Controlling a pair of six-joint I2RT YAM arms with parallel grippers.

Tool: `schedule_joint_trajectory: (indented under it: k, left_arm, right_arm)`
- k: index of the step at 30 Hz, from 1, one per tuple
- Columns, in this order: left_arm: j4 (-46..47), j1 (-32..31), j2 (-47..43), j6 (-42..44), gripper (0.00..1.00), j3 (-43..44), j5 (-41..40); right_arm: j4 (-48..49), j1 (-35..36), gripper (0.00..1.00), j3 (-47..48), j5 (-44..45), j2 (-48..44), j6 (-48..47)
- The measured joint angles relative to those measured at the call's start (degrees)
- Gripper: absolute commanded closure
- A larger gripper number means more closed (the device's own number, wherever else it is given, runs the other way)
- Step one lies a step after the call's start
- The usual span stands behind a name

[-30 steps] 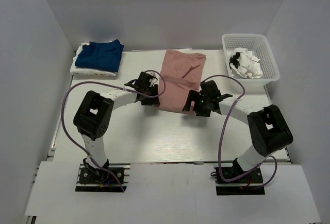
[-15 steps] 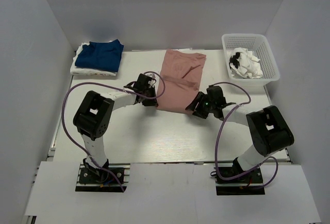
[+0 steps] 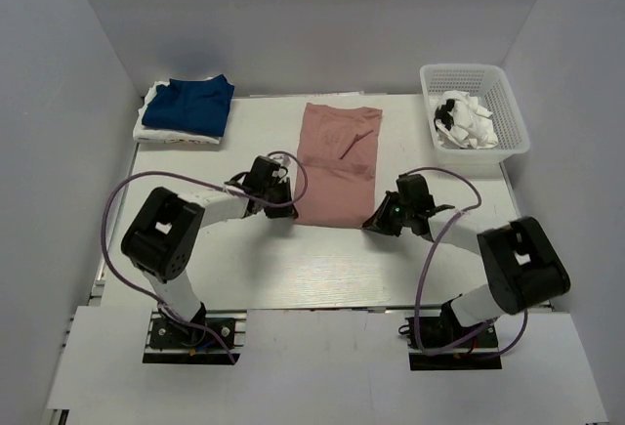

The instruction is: Fold and stack the t-shirts

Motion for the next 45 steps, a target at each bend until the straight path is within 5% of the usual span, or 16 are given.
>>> schedule_joint_trajectory:
  k: [10, 16, 34, 45]
  left_arm:
    - [-8.31, -2.58, -27.82, -2.67, 1.0, -10.4, 5.09]
    - [-8.92, -2.69, -41.24, -3.78, 1.0, -10.16, 5.68]
    - [-15.32, -1.68, -28.24, -8.7, 1.0, 3.45, -16.24]
    - [-14.62, 1.05, -15.41, -8.26, 1.0, 14.73, -22.23]
  right_arm:
    - [-21.73, 3.52, 1.0, 0.7, -1.31, -22.84, -9.6]
    - [-29.29, 3.67, 1.0, 5.29, -5.66, -27.47, -12.98]
    - [-30.69, 0.85, 1.0, 27.23, -8.17, -8.63, -17.25]
    - [-27.69, -3.21, 1.0, 37.13, -11.34, 3.08, -18.05]
